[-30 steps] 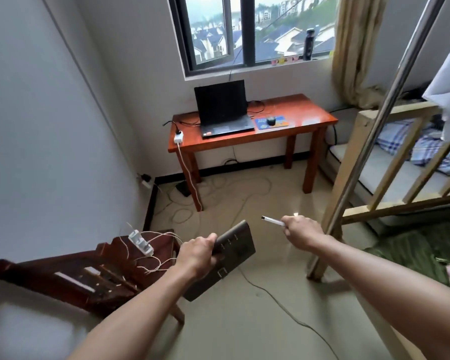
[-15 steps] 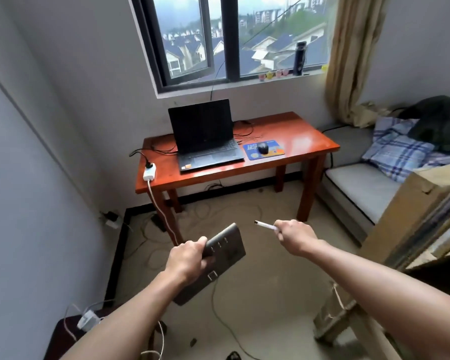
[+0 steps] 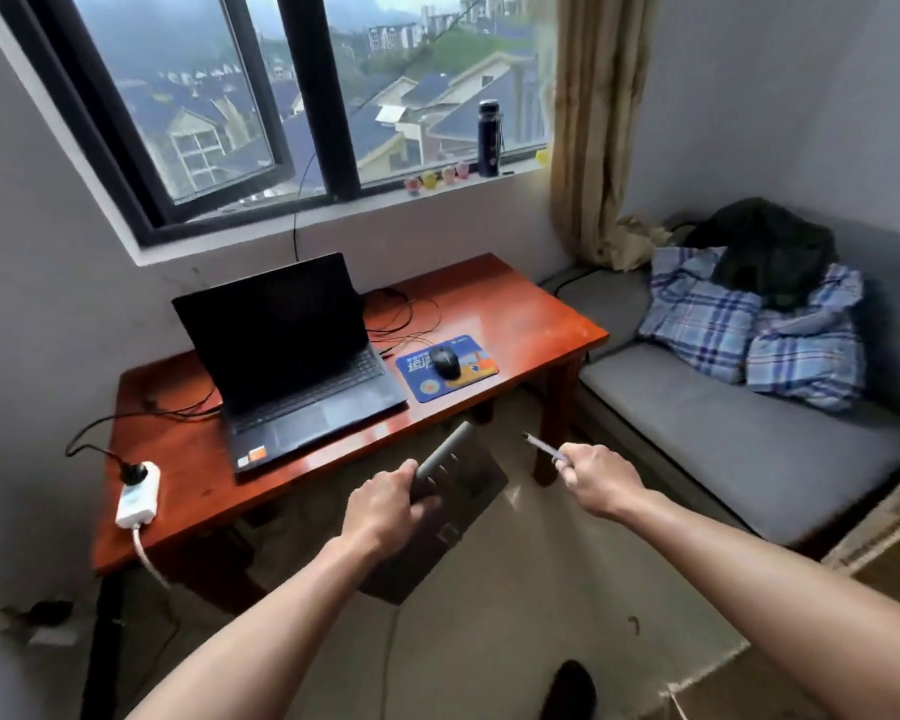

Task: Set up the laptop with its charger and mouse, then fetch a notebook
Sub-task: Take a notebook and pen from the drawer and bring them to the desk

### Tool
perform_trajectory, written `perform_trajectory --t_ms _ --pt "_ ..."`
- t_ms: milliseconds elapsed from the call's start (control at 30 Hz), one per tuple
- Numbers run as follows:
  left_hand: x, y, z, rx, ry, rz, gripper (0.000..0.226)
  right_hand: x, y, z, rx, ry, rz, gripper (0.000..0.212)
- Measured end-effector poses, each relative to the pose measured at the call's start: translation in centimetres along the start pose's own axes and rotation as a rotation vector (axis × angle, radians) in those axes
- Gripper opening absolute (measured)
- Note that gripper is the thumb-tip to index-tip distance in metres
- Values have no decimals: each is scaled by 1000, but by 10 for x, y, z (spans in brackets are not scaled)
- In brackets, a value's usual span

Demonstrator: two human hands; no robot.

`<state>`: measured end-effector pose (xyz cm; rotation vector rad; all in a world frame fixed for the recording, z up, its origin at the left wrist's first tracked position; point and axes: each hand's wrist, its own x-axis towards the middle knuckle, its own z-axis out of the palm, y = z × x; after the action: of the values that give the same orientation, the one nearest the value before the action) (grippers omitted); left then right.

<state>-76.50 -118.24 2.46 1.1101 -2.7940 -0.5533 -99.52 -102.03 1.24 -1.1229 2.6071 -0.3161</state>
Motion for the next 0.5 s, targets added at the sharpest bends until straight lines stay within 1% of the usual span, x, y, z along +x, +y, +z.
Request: perform_trajectory --t_ms 133,200,233,333,500 --pt "91 16 15 -34 -9 28 27 91 19 -6 47 -23 10 23" --pt "130 23 15 -53 8 26 34 129 24 -12 69 -34 10 20" --pt "162 27 15 -80 16 16 36 160 30 -19 91 -42 14 19" --pt "229 39 17 -159 0 -56 33 228 41 -33 129 -69 16 18" --pt "308 52 24 -384 3 -150 24 302 57 -49 189 -113 36 21"
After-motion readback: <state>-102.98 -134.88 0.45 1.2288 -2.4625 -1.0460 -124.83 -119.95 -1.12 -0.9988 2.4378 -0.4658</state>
